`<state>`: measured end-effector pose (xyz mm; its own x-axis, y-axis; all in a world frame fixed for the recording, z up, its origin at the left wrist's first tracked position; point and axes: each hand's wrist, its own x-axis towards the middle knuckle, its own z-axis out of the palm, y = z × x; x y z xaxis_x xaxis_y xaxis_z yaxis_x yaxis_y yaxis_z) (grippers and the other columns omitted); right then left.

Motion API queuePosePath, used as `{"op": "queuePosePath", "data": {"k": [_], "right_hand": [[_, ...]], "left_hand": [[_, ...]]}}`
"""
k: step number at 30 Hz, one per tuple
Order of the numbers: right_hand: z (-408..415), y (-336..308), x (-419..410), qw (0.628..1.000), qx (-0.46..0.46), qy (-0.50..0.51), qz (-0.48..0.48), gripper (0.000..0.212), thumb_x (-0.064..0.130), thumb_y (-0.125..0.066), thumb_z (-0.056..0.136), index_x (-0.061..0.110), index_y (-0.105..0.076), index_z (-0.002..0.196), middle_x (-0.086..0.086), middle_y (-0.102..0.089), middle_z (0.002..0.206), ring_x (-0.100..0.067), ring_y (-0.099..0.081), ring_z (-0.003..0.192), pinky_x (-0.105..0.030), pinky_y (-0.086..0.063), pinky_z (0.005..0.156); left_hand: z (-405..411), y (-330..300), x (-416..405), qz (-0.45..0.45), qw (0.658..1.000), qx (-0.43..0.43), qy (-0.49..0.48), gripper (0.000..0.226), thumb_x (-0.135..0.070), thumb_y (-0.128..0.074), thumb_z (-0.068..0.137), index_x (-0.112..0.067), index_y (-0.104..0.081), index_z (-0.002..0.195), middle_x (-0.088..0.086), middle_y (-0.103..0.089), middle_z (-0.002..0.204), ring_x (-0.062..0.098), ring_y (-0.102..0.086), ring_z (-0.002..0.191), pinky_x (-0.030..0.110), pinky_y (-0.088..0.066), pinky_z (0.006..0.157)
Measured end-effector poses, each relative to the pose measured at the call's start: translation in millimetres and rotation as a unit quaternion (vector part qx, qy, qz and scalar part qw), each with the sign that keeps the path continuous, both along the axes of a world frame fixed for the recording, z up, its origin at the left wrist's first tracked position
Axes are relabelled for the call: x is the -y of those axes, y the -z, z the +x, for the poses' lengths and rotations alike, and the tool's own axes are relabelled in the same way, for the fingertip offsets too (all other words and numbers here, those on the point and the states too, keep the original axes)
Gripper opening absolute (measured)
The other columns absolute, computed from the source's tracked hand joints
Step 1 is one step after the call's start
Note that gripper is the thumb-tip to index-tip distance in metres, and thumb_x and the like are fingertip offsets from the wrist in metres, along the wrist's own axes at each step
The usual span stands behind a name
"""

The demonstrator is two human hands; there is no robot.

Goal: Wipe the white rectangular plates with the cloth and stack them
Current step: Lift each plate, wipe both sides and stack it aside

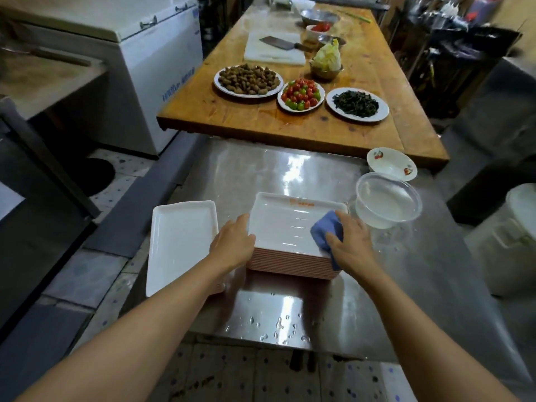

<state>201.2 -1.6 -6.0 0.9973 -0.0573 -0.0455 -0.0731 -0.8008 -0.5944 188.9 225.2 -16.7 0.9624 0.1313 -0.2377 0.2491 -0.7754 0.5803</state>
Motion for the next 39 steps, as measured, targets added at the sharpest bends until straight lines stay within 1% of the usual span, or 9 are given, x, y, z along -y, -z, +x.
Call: {"op": "queuePosePath", "data": {"k": [3,7,10,13,17,21,26,32,39], "right_hand": [[-4,-1,10,0.992,0.097,-0.054,-0.061,0.034,0.0,-0.063,0.079,0.004,-0.063,0.113,-0.017,-0.055,0.125,-0.034,-0.049,0.114,-0.041,-0.039,0.098],[-10,2,16,0.979,0.013,-0.139,-0.148,0.011,-0.004,-0.062,0.074,0.0,-0.066,0.084,-0.012,-0.059,0.095,-0.034,-0.057,0.088,-0.047,-0.05,0.071],[-14,2,-1,0.97,-0.005,-0.16,-0.182,0.014,0.004,-0.058,0.081,0.005,-0.066,0.092,-0.01,-0.056,0.11,-0.031,-0.054,0.099,-0.037,-0.048,0.078],[-23,2,-29,0.949,0.087,-0.212,-0.216,0.012,0.007,-0.066,0.075,0.014,-0.067,0.085,-0.006,-0.06,0.103,-0.026,-0.055,0.091,-0.026,-0.039,0.065],[-25,7,-68,0.958,0.059,-0.224,-0.166,0.022,0.015,-0.05,0.091,0.016,-0.062,0.109,-0.004,-0.049,0.121,-0.025,-0.043,0.107,-0.03,-0.043,0.074],[-16,11,-102,0.956,0.059,-0.248,-0.142,0.023,0.017,-0.047,0.091,0.014,-0.064,0.107,-0.007,-0.048,0.119,-0.027,-0.041,0.106,-0.033,-0.043,0.081],[8,12,-108,0.947,0.049,-0.25,-0.197,0.029,0.017,-0.061,0.083,0.012,-0.058,0.112,-0.008,-0.046,0.126,-0.028,-0.043,0.105,-0.032,-0.038,0.081],[44,14,-110,0.922,0.084,-0.24,-0.293,0.057,0.034,-0.07,0.075,0.015,-0.048,0.123,-0.006,-0.041,0.131,-0.027,-0.04,0.115,-0.034,-0.031,0.091],[46,18,-60,0.92,0.115,-0.18,-0.329,0.044,0.039,-0.061,0.082,0.02,-0.053,0.121,-0.001,-0.045,0.131,-0.027,-0.041,0.115,-0.035,-0.025,0.094]], "left_hand": [[2,3,-2,-0.03,1.0,0.008,-0.002,0.049,-0.014,-0.045,0.09,-0.021,-0.041,0.138,0.011,-0.061,0.11,0.03,-0.055,0.103,0.038,-0.046,0.09],[2,9,-1,-0.112,0.993,0.002,-0.036,0.042,-0.008,-0.045,0.089,-0.02,-0.046,0.13,0.004,-0.055,0.086,0.029,-0.059,0.084,0.048,-0.052,0.083],[2,12,-1,-0.146,0.988,0.001,-0.045,0.037,-0.009,-0.046,0.091,-0.021,-0.047,0.126,-0.002,-0.05,0.076,0.023,-0.055,0.074,0.047,-0.054,0.08],[3,13,-2,-0.159,0.986,0.002,-0.045,0.034,-0.011,-0.047,0.091,-0.023,-0.047,0.123,-0.003,-0.051,0.076,0.021,-0.055,0.071,0.046,-0.054,0.079],[3,13,-4,-0.181,0.982,0.004,-0.043,0.032,-0.01,-0.047,0.09,-0.023,-0.046,0.12,-0.003,-0.049,0.071,0.019,-0.054,0.06,0.042,-0.056,0.067],[3,14,-7,-0.218,0.975,-0.008,-0.043,0.035,-0.009,-0.042,0.092,-0.02,-0.045,0.125,0.003,-0.049,0.08,0.018,-0.052,0.058,0.03,-0.047,0.05],[5,14,-8,-0.179,0.984,-0.007,-0.015,0.032,-0.012,-0.046,0.091,-0.02,-0.044,0.122,0.007,-0.053,0.081,0.024,-0.053,0.067,0.039,-0.045,0.063],[8,10,-4,-0.12,0.993,-0.018,-0.002,0.047,-0.011,-0.051,0.088,-0.016,-0.036,0.132,0.018,-0.054,0.114,0.033,-0.058,0.097,0.036,-0.045,0.073],[8,7,-1,-0.071,0.997,-0.014,0.002,0.041,-0.012,-0.049,0.088,-0.016,-0.036,0.127,0.013,-0.057,0.109,0.027,-0.055,0.095,0.031,-0.041,0.073]]}}
